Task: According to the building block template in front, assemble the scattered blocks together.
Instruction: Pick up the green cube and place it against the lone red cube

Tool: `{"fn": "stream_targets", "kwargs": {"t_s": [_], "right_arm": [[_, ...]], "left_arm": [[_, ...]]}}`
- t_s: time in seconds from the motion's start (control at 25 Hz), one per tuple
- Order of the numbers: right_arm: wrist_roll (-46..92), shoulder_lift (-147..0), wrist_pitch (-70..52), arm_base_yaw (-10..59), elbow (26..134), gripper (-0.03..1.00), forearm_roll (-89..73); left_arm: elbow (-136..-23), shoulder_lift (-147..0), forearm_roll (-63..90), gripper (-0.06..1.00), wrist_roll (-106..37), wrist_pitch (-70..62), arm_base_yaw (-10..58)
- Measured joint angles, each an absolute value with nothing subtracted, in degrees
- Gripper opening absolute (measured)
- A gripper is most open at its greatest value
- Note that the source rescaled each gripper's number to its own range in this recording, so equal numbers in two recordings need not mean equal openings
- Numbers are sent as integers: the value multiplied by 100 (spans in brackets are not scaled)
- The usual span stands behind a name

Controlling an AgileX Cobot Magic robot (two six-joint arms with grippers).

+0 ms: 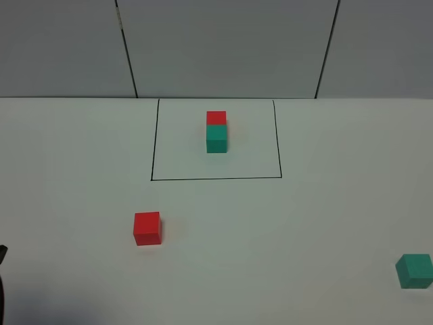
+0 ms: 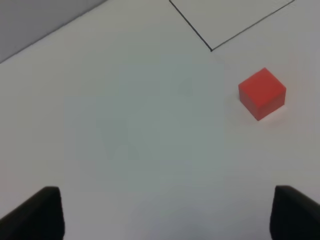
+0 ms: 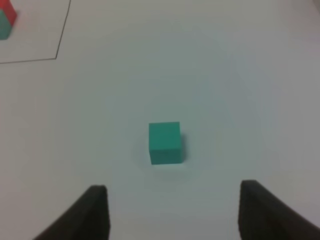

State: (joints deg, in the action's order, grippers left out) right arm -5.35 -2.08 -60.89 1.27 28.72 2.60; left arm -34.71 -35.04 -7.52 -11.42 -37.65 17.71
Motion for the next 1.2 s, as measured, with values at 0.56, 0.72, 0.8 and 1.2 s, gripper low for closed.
{"fn": "stream_targets", "kwargs": {"t_s": [0.56,0.72,0.8,1.2], "right_arm": [[-535,-208,-6089,127,2872,39,260],[-535,-208,-6089,127,2872,39,260],[-535,-208,-6089,127,2872,39,260],[-535,-208,-6089,127,2872,39,260]], "left_arm": [[-3466,-2973,-392,84,-1100,-4026,1396],[-3407,-2973,-135,84,-1118,-4017,1173],[-3316,-2973,-40,84,-1119,-3967,1050],[-2945,-2491,105,84,-1124,-3844,713]]}}
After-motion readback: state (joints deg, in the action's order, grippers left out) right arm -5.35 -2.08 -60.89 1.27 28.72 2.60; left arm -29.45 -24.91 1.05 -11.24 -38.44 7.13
